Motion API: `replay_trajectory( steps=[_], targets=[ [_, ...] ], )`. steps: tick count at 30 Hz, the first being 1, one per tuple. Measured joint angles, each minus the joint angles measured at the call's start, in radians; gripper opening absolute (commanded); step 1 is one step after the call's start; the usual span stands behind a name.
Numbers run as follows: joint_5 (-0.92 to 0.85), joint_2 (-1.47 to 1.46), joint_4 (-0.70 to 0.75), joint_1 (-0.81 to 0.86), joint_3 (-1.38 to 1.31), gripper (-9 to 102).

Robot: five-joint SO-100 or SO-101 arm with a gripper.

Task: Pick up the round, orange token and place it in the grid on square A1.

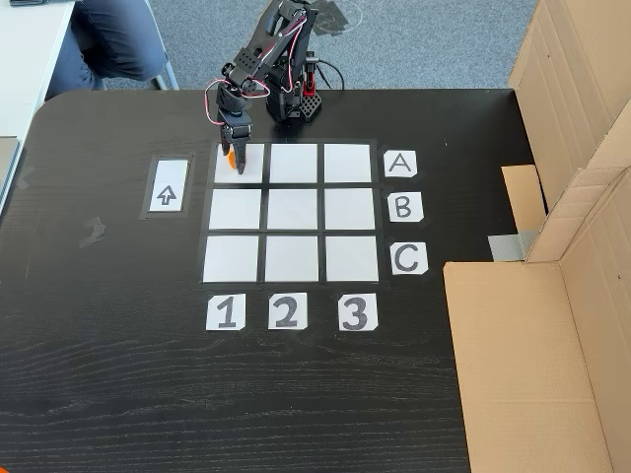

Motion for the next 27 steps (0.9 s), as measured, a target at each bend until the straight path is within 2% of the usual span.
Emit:
replay_trajectory(
  steps=[8,27],
  targets=[
    [0.0,0.072,-0.074,0.072,-0.018,40],
    [0.0,0.433,-0.071,0.187,-0.095,42]
  ],
)
